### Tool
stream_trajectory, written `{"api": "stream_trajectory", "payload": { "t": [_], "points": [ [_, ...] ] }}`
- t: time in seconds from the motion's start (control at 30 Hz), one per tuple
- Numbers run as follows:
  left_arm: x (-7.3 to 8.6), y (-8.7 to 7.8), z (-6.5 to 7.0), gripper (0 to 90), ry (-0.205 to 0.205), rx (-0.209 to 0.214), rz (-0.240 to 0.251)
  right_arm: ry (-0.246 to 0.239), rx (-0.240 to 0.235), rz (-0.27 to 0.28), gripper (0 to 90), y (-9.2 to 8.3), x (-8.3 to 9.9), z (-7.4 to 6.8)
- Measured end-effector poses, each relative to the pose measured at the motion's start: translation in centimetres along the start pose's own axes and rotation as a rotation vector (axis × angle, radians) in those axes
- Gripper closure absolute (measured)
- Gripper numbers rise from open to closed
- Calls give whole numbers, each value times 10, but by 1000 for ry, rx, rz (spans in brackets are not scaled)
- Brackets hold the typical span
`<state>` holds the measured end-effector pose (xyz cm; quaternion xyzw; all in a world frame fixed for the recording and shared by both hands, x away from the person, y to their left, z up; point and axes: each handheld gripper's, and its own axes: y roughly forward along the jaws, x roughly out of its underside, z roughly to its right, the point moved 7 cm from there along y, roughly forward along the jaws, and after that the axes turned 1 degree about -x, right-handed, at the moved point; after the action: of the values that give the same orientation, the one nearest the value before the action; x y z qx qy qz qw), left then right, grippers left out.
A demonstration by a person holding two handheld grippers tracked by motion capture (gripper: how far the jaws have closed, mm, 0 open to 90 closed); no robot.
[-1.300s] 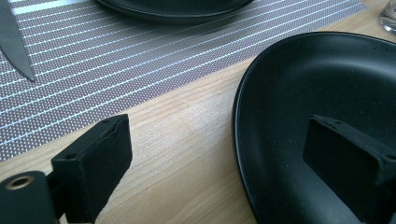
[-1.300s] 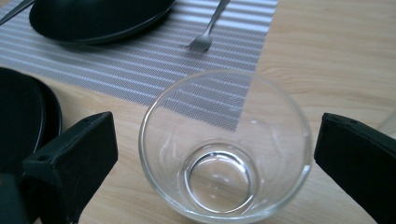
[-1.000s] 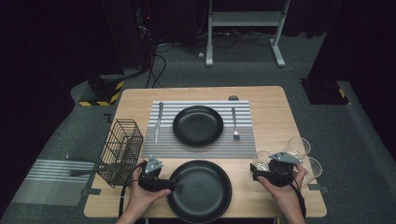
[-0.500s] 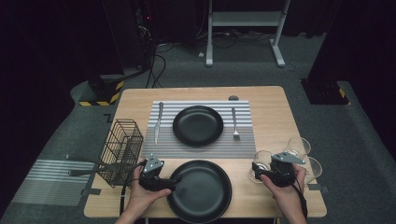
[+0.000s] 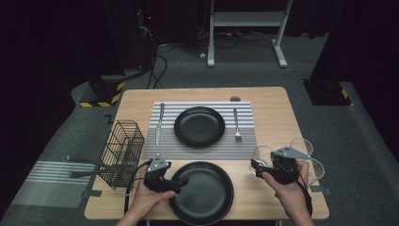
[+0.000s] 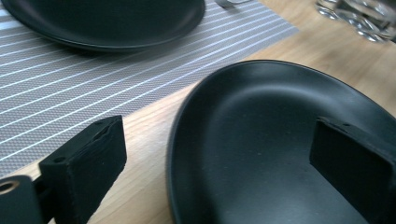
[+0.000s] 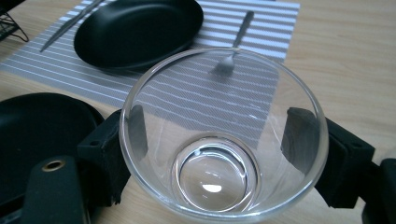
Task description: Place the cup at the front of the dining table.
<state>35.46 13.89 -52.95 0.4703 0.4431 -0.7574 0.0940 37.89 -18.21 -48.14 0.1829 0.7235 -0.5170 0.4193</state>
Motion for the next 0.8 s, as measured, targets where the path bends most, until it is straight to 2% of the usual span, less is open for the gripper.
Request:
{"api": "stream_trajectory", "payload": {
  "t": [0.13,0.17,0.33,0.37,0.57,0.8],
  "points": [
    [-2,2,3,39,4,10,-3,-14,-20,7,195,0,-8,-7],
    [-5,2,5,39,6,18,-1,-24,-32,10,195,0,-14,-13],
    [-10,3,10,39,17,31,6,-44,-55,4,195,5,-21,-25],
    [-13,4,12,39,24,37,10,-54,-70,2,195,8,-25,-31],
    [-18,8,19,37,44,60,13,-66,-96,0,195,14,-33,-44],
    [-26,13,25,37,58,84,29,-102,-131,-1,195,19,-44,-63]
  ]
}}
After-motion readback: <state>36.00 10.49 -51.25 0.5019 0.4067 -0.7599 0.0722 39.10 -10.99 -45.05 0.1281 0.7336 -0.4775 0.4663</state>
